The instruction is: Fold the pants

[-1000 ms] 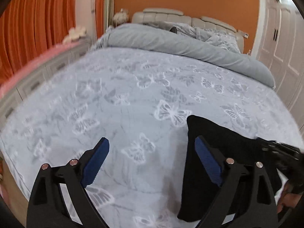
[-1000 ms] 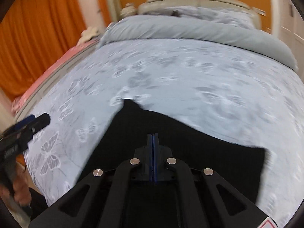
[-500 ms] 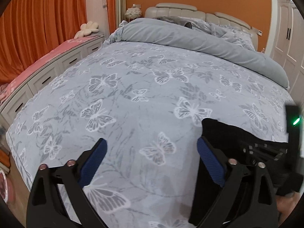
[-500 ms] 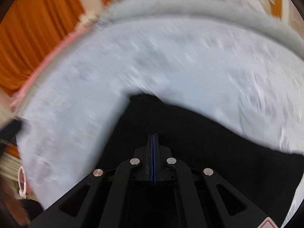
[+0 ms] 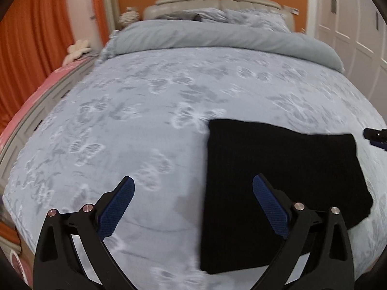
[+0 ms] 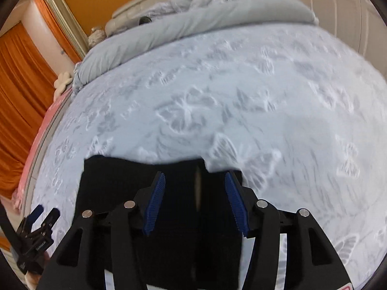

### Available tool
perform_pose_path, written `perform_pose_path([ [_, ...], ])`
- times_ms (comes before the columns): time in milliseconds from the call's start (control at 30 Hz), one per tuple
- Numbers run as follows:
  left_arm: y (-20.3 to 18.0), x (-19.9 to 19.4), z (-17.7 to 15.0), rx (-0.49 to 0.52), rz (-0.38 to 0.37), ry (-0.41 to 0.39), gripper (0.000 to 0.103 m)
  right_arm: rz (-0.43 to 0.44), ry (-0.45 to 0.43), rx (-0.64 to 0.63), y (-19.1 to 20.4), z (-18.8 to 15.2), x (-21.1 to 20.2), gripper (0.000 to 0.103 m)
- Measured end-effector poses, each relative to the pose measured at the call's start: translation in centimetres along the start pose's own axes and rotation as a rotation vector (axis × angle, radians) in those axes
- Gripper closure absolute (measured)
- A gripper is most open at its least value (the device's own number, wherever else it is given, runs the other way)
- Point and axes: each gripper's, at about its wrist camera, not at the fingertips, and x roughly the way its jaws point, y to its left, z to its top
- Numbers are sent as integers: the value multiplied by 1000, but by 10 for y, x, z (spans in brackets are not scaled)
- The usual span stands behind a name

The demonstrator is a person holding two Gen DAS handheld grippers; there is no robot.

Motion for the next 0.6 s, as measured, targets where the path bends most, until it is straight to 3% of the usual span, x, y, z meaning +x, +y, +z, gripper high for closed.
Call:
perform_pose_path([
  [167, -40, 7, 1, 24, -43, 19, 7, 20, 112, -64, -4, -19, 37, 50],
  [267, -60, 11, 3, 36, -45, 21, 7, 13, 99, -96, -5, -21, 48, 52],
  [300, -68, 13, 3, 43, -47, 22, 7, 16, 89, -112, -3, -21, 51, 58],
  [333, -71, 14, 3, 50, -46, 23, 6, 20, 85, -135, -3, -21, 50, 84],
  [367, -75, 16, 2, 62, -45, 23, 6, 31, 89, -157, 1, -19, 48, 94],
  [533, -78, 26, -5, 100, -28, 47, 6, -14, -15, -253, 18, -17, 1, 95],
  [567, -77, 27, -5, 95, -31, 52, 6, -55, 1, -275, 16, -21, 9, 92],
  [600, -77, 29, -5, 85, -40, 62, 6, -89, 72, -279, 9, -25, 29, 88],
])
